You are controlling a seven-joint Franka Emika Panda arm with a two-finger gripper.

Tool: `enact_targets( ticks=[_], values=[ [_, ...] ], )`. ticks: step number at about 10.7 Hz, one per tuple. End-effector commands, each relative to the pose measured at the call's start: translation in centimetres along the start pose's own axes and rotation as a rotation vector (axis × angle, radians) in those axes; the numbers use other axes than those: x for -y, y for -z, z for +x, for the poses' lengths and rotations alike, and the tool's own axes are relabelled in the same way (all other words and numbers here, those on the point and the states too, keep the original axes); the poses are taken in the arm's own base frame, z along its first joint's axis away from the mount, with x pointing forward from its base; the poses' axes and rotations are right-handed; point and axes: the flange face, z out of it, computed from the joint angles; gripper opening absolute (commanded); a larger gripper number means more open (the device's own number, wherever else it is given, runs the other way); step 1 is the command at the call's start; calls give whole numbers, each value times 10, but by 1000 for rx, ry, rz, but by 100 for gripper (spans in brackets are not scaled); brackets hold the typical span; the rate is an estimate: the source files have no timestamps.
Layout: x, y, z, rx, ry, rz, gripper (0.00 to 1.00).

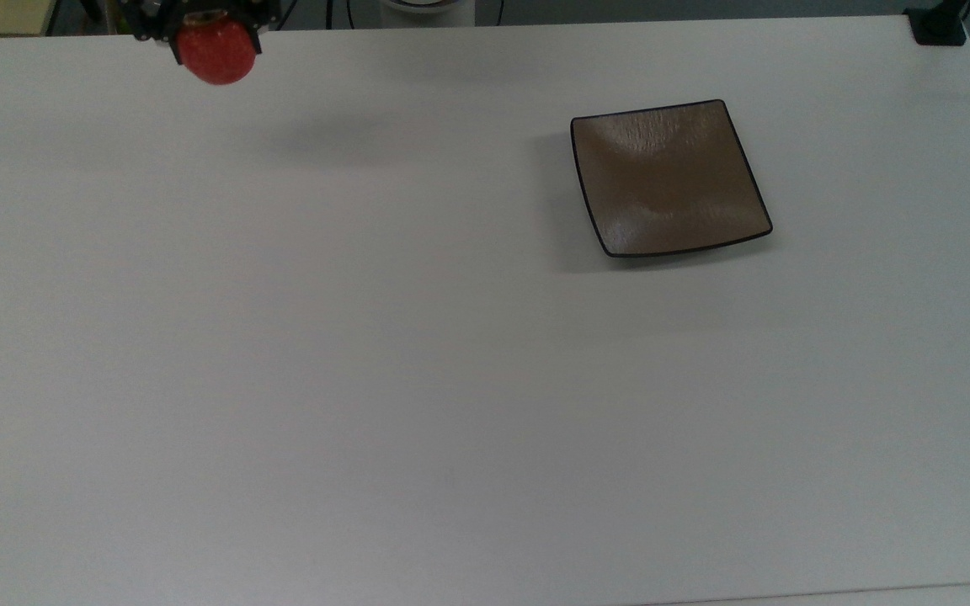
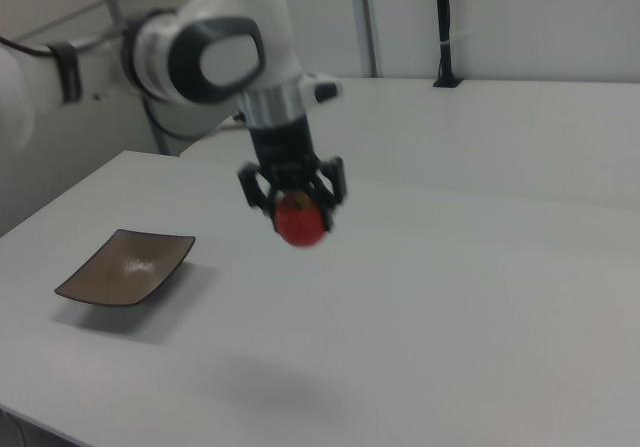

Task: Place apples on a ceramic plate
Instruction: 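Lift the held apple and carry it toward the brown plate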

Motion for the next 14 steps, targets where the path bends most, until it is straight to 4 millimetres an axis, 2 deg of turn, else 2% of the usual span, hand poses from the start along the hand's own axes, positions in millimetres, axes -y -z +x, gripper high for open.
enact_targets(
  ticks=[1, 3, 4, 5, 7, 10, 12, 14],
  values=[
    [35, 58, 2, -7, 32, 94, 2],
    [61, 65, 8, 6, 33, 97, 2],
    [82, 68, 17, 7, 9, 92, 2],
    [107, 70, 26, 10, -5, 88, 2],
    [184, 68, 49, 21, -14, 81, 2],
    [286, 46, 79, 17, -1, 77, 2],
    [335, 22, 99, -19, -29, 84, 2],
    [375, -15, 119, -28, -51, 93, 3]
  ],
)
